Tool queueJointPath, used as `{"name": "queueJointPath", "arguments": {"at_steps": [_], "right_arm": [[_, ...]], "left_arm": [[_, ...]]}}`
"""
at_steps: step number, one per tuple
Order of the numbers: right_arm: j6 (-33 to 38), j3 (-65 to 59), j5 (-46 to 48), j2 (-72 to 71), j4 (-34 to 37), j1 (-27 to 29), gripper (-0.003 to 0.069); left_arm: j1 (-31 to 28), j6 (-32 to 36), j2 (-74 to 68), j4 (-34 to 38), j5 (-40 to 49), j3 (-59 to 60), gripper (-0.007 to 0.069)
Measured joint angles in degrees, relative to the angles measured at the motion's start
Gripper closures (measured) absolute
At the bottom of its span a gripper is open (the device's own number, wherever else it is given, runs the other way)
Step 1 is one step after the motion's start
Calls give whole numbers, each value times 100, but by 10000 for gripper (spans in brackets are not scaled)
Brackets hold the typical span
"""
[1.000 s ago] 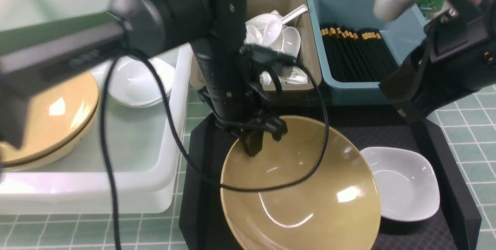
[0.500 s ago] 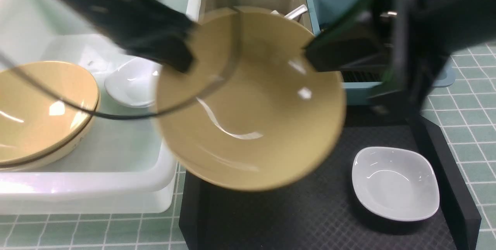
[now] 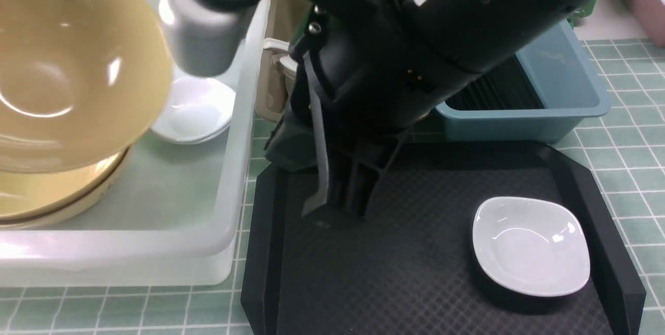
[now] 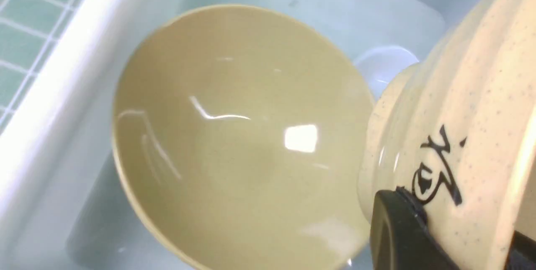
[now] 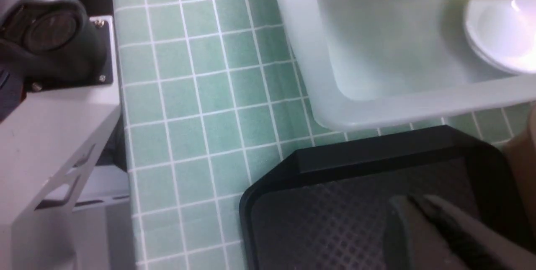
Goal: On blue table put chopsticks spoon bowls plates into blue grey white boxes.
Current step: 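Place the tan bowl onto the bowl stack in the left bin with the left gripper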
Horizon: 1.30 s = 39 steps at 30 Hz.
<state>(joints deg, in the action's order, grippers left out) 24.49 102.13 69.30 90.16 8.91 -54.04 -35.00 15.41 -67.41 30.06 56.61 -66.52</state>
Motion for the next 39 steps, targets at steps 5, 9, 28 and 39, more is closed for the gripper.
{"name": "queueJointPath", "arguments": {"at_steps": [5, 9, 28, 39], "right_arm": [[24, 0, 244, 0, -55, -23, 620], [85, 5, 260, 0, -62, -28, 617], [198, 47, 278, 0, -62, -28, 611], [276, 47, 279, 0, -105, -28, 611]], "left_arm": [[-72, -138, -597, 138, -321, 49, 618], [-178, -156, -1231, 194, -390, 56, 618], [-220, 91, -2159, -151, -655, 56, 320], [-169, -152, -1902, -454, -429, 56, 90]]}}
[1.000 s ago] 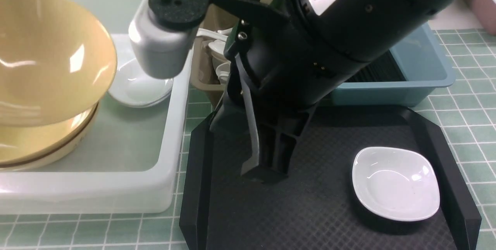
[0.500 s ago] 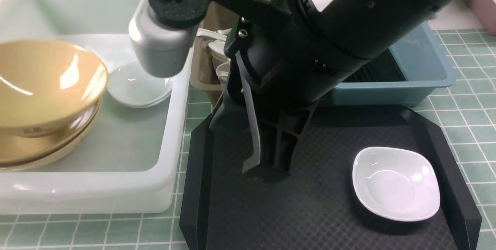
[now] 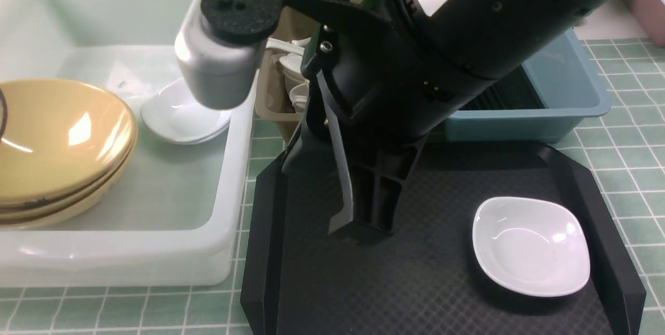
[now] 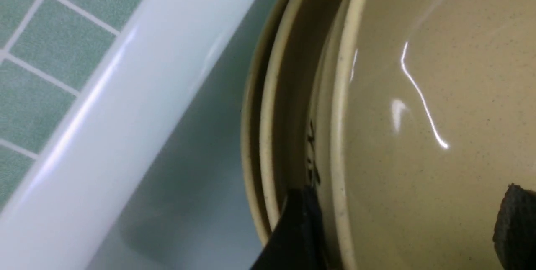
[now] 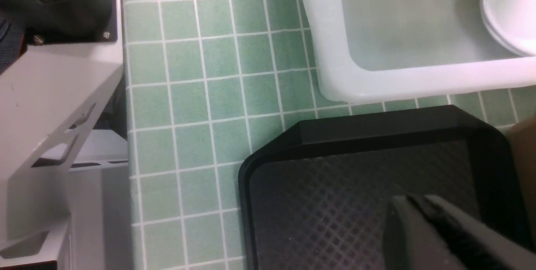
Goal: On blue table put chopsticks spoon bowls plates into blue grey white boxes.
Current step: 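Place the tan bowl onto the bowl stack in the left bin with the left gripper, then grasp the small white bowl on the black tray by its rim with the left gripper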
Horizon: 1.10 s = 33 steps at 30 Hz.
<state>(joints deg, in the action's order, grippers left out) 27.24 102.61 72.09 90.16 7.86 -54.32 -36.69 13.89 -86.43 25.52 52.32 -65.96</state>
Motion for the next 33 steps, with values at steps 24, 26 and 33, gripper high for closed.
{"name": "queueJointPath", "arguments": {"at_steps": [24, 26, 33], "right_arm": [[-717, -109, -1, -136, -683, 0, 610], [-962, -319, -1, -296, -1009, 0, 610], [-2137, -1611, -14, -1235, -2096, 0, 610]], "left_arm": [[2170, -356, 1310, -1009, 72, 60, 374], [2932, -46, 1310, -1037, 122, 60, 480], [5929, 649, 1055, -1075, 236, -137, 622]]}}
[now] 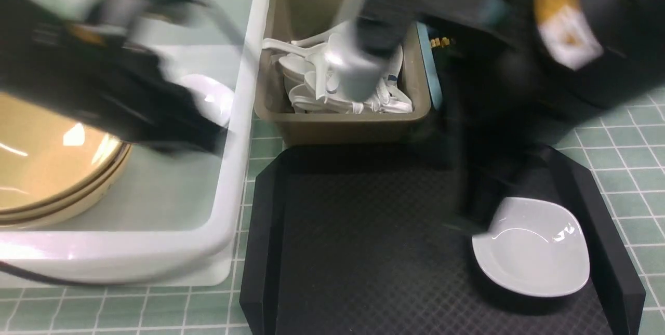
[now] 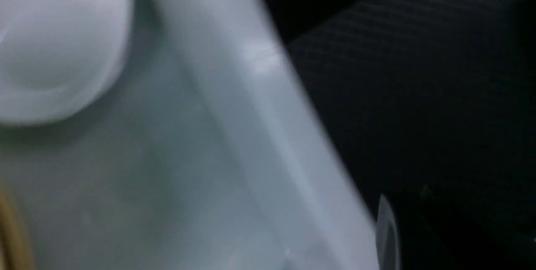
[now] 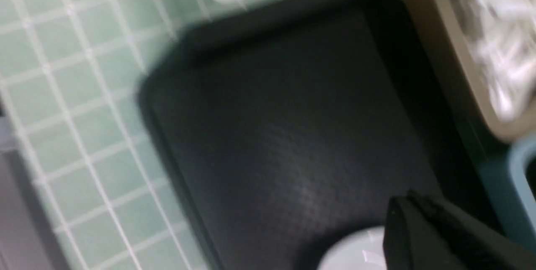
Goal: On blue table put chopsticks spoon bowls plates into blue grey white boxes.
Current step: 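Grasp the small white bowl on the black tray by its rim with the left gripper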
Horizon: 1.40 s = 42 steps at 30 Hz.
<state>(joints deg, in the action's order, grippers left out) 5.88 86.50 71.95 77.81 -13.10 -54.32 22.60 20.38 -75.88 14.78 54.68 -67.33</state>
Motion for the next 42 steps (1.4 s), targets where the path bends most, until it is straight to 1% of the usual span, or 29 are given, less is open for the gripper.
{"name": "queueJointPath", "arguments": {"at_steps": [1, 2, 3, 4, 5, 6, 7, 8, 9, 11, 12, 13, 14, 18, 22, 23, 24, 27, 29, 36, 39, 42], "right_arm": [[-126, -125, 6, -104, -102, 0, 610], [-423, -450, 4, -390, -363, 0, 610], [-588, -637, 3, -570, -472, 0, 610], [-736, -815, -3, -715, -525, 18, 610], [-762, -849, -3, -786, -539, 34, 610], [-946, -1102, -3, -1071, -566, 119, 610], [-1043, -1251, -3, -1248, -581, 197, 610], [-1076, -1280, -3, -1284, -589, 235, 610], [-1185, -1527, -3, -1588, -608, 406, 610], [-1216, -1680, -3, -1751, -616, 546, 610], [-1230, -1883, 2, -2029, -627, 755, 610], [-1230, -1908, 2, -2056, -627, 755, 610], [-1248, -2073, 14, -2237, -633, 926, 610], [-1316, -2493, 19, -2598, -646, 1213, 610], [-1318, -2764, 19, -2816, -648, 1268, 610], [-1318, -2775, 19, -2824, -648, 1268, 610], [-1318, -2843, 16, -2867, -648, 1268, 610], [-1307, -2949, 15, -2891, -648, 1285, 610], [-1277, -3026, 8, -2891, -664, 1285, 610], [-1169, -3080, -99, -2891, -746, 1295, 610], [-1155, -3080, -269, -2891, -752, 1295, 610], [-1151, -3080, -423, -2891, -752, 1295, 610]], "left_arm": [[134, 0, -41, 0, -30, -27, 622], [667, -95, -271, -33, -174, -209, 622], [925, -167, -393, -53, -247, -304, 622], [1117, -243, -568, -87, -349, -411, 622], [1162, -274, -608, -98, -371, -470, 621], [1500, -378, -933, -202, -471, -697, 619], [1689, -443, -1157, -286, -492, -881, 618], [1760, -484, -1252, -324, -492, -958, 618], [2015, -652, -1643, -479, -471, -1288, 615], [2173, -785, -1951, -590, -419, -1559, 610], [2361, -987, -2369, -711, -299, -1984, 588], [2361, -987, -2420, -711, -282, -1984, 584], [2482, -1135, -2782, -756, -151, -2363, 556], [2697, -1356, -3709, -781, 102, -3234, 435], [2797, -1509, -4425, -770, 118, -3909, 277], [2797, -1529, -4487, -770, 118, -3938, 263], [2799, -1631, -4696, -770, 113, -4123, 214], [2799, -1896, -5040, -770, 78, -4420, 148], [2799, -2038, -5266, -770, 37, -4564, 127], [2799, -2191, -5746, -770, -82, -4660, 130], [2799, -2247, -5796, -746, -154, -4670, 158], [2799, -2315, -5801, -727, -180, -4670, 293]]}}
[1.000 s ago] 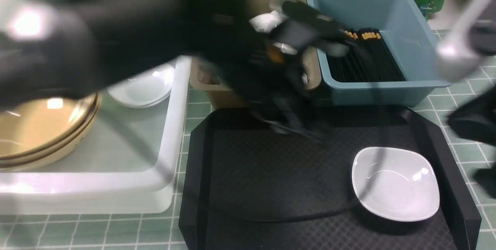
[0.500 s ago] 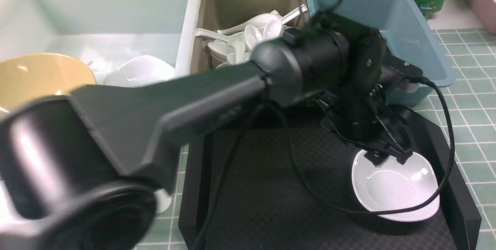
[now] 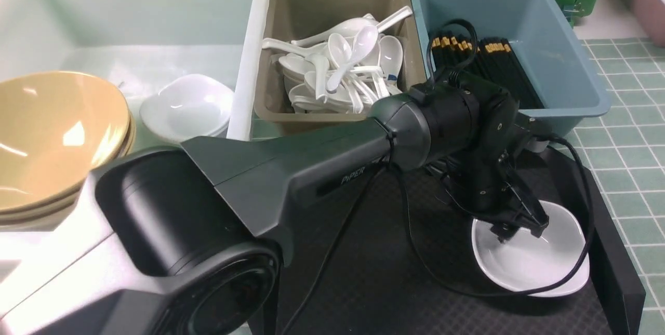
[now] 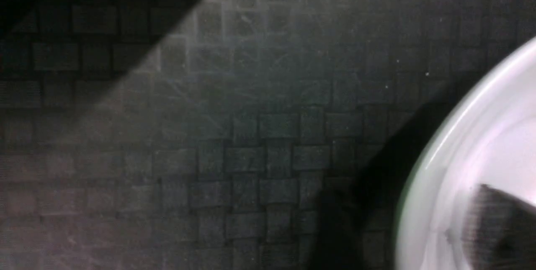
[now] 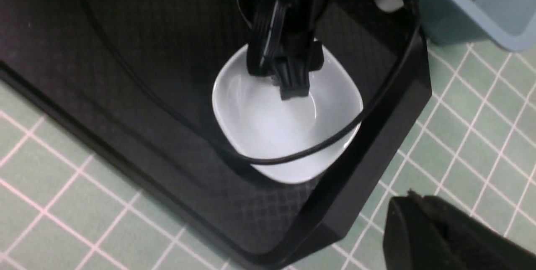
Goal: On blue table put chopsticks spoon bowls plates into blue grey white boxes.
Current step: 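Grasp the small white bowl on the black tray by its rim with the left gripper, then place the white bowl into the white bin with the other dishes with the left gripper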
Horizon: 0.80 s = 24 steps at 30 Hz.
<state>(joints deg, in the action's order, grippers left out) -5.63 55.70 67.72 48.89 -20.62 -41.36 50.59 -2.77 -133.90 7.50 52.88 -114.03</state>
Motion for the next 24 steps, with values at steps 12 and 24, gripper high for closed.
{"name": "queueJointPath", "arguments": {"at_steps": [12, 24], "right_arm": [[-59, 8, -487, 5, 41, 0, 610], [1184, 1514, -983, 1165, 1622, 0, 610]], "left_arm": [[-124, 223, 651, -140, 399, -302, 618], [-2210, 617, 2675, -598, 1730, -505, 619]]}}
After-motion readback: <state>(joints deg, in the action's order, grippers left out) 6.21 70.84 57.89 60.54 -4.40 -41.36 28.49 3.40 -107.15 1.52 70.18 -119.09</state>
